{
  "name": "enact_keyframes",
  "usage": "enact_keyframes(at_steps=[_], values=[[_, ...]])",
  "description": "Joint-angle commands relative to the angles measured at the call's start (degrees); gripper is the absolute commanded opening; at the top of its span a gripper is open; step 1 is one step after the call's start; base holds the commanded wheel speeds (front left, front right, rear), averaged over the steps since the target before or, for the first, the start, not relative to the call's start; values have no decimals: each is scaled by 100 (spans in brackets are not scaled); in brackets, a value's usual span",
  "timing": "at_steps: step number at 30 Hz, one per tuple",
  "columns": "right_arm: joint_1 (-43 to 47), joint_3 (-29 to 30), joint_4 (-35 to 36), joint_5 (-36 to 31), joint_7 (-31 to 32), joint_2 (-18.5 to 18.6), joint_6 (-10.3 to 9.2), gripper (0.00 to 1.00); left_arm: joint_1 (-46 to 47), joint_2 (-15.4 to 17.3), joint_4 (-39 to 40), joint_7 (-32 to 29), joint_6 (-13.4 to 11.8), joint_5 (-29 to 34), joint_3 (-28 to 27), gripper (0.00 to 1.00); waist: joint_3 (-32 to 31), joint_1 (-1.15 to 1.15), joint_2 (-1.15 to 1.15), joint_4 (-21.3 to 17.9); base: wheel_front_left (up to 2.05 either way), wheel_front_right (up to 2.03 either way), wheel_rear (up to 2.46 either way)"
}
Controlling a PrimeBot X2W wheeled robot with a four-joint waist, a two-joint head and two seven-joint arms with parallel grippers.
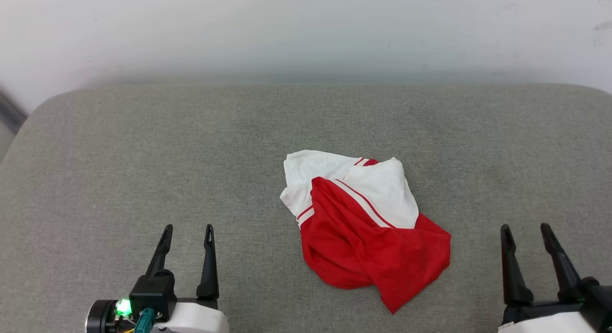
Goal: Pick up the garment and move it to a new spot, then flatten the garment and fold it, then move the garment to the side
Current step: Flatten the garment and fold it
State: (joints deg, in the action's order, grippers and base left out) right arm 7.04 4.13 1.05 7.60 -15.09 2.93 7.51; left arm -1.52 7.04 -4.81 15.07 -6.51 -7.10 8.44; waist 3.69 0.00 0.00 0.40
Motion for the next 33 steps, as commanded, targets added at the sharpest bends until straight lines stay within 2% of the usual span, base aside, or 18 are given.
enact_keyframes(at_steps=[1, 6, 11, 16, 21, 25, 33], values=[[-131, 33, 31, 39, -12, -9, -4, 100, -29, -36, -18, 15, 53, 68, -75, 100, 4, 0, 0, -3, 0, 0, 0], [-645, 75, 255, -150, -12, -9, -4, 100, 49, -138, -50, 15, 165, 179, -186, 100, 56, 0, 0, -6, 0, 0, 0], [-1555, -6, 504, -655, -12, -1, -3, 100, 168, -203, -53, 15, 238, 255, -269, 100, 194, 0, 0, -1, 0, 0, 0], [-2578, -417, 292, -884, -12, 477, -4, 100, 294, -272, -24, 15, 286, 317, -333, 100, 388, 0, 0, 6, 0, 0, 0], [-3275, -919, -404, -762, 42, 949, -4, 100, 362, -307, -20, 15, 318, 351, -370, 100, 519, 0, 0, 30, 0, 0, 0], [-3993, -1770, -994, -378, 871, 1505, -4, 100, 441, -325, -8, 15, 343, 386, -397, 100, 640, 0, 0, 58, 0, 0, 0], [-5039, -3851, -1281, 1366, 3594, 2792, -7, 100, 626, -369, 59, 15, 389, 416, -402, 100, 931, 0, 0, 191, 0, 0, 0]])
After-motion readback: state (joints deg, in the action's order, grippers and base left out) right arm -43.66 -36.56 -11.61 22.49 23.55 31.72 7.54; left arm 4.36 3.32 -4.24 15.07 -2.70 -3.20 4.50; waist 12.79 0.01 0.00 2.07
